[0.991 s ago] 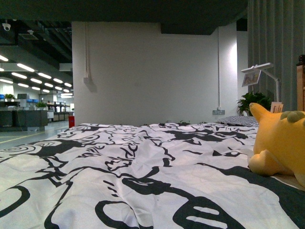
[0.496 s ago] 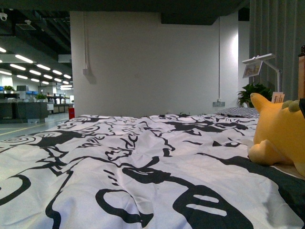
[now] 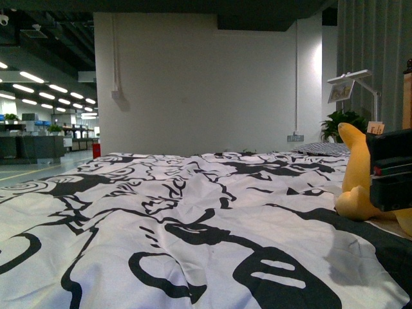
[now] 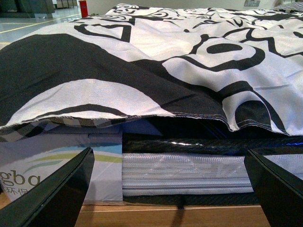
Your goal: Put away toys
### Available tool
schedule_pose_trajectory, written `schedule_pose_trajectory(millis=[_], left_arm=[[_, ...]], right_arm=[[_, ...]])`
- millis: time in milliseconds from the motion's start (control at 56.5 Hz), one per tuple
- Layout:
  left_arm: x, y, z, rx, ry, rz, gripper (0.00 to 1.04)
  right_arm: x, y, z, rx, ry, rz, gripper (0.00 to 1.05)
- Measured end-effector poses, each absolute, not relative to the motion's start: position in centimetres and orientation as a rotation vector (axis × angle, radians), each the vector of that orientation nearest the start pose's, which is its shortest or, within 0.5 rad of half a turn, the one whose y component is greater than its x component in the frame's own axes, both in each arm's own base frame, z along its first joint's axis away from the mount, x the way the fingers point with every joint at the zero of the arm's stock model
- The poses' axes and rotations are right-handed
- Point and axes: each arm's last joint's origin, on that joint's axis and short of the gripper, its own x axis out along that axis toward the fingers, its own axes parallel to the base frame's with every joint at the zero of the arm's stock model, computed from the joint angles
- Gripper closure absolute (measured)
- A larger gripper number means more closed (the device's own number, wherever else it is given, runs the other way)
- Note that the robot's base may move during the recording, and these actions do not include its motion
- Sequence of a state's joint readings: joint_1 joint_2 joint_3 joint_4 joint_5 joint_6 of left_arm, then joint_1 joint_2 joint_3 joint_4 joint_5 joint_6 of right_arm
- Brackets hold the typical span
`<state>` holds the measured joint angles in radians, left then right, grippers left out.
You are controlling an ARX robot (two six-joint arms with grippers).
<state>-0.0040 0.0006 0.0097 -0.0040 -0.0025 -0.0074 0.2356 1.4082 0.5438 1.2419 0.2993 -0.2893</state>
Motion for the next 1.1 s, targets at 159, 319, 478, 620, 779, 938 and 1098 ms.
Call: schedule_pose_trajectory(millis=[159,319,478,620,779,938,1098], left_arm=[[9.7,0.0,16.6,-0.007,-0.005,-0.002,0.06],[9.7,0.0,16.6,-0.007,-0.005,-0.002,0.06],[9.7,0.0,16.6,-0.007,-0.005,-0.002,0.06],[9.7,0.0,16.6,-0.007,-0.005,-0.002,0.06],[9.7,0.0,16.6,-0.007,-0.005,-0.002,0.06],[9.7,0.0,16.6,-0.007,-0.005,-0.002,0.06],[9.7,0.0,16.6,-0.007,-0.005,-0.002,0.06]], right_arm=[[27.8,6.4,24.9,-0.257,-0.353,-0.11,0.07],[29.5,7.5,25.5,-0.306,-0.352,-0.115,0.07],[30.7,8.4,26.5,-0.339,-0.357,-0.117,0.07],[31.2,8.5,27.0,-0.363,-0.348,-0.121,0.07],[31.6,7.7,26.8,-0.384,-0.306,-0.144,0.07],[32.0,6.5,26.4,-0.393,-0.257,-0.183,0.07],[32.0,5.6,26.1,-0.387,-0.23,-0.193,0.07]])
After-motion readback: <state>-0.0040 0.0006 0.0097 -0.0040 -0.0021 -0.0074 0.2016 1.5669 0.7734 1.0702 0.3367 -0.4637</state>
